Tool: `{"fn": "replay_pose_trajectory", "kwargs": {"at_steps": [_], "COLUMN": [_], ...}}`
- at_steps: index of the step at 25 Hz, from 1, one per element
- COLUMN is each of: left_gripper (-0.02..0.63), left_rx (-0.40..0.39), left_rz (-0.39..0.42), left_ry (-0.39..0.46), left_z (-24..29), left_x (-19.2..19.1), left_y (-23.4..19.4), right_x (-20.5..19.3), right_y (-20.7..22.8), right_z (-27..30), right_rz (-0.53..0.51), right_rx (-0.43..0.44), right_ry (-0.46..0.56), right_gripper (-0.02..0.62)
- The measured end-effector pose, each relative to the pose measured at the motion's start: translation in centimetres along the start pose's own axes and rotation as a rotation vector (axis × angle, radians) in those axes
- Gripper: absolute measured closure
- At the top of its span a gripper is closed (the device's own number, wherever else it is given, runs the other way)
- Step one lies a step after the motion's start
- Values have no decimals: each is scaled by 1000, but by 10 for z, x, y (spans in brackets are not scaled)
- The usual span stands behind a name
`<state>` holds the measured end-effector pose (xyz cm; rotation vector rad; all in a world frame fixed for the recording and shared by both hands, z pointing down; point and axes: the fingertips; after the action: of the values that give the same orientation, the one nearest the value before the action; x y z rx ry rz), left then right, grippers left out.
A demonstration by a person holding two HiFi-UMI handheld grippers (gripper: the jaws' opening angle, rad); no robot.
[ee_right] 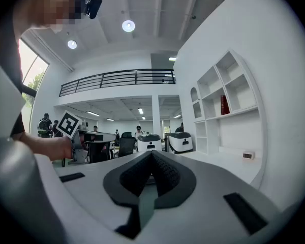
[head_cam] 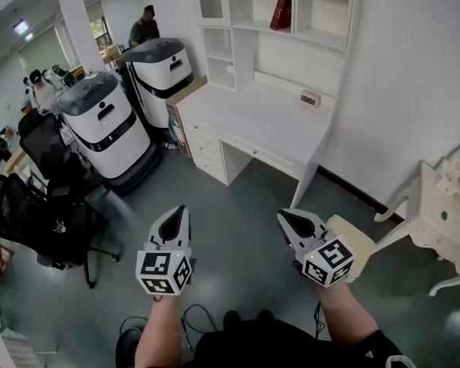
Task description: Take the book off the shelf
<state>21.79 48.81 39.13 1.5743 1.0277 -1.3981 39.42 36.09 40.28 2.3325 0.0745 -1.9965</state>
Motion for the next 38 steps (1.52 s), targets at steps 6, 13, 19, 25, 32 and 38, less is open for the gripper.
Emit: {"fn": "replay_pose_trajectory", "kwargs": {"at_steps": [6,13,19,25,32,38], "left_gripper": [595,595,597,597,595,595], "left_rx": [43,39,-26,-69,-128,-164], "left_rz": [-6,-12,-133,-58,-43,-46], "left_ry": [-10,52,81,4,-11,-51], "left_z": [15,22,26,58,124,184], "left_x": [-4,14,8,-20,-34,-49], "left_y": [12,35,48,40,-4,-58], "right_x": [5,10,7,-5,-24,-40], "right_y": [18,24,19,40,72,101], "right_z": [-9,-32,-44,-16,64,146], "right_rz": [-23,-6,5,12,32,47], "right_rx": [8,32,69,59,42,24], "right_ry": [-5,-9,-15,-36,-70,-102], "right_gripper": [583,583,583,583,583,583]}}
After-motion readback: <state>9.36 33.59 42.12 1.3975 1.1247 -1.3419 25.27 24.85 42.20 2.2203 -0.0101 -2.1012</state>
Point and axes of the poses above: the fingertips, and each gripper's own axes: z forward along the fingers, y to its right, x out of its top, and after that the axes turned 11 degrees about y, right-handed
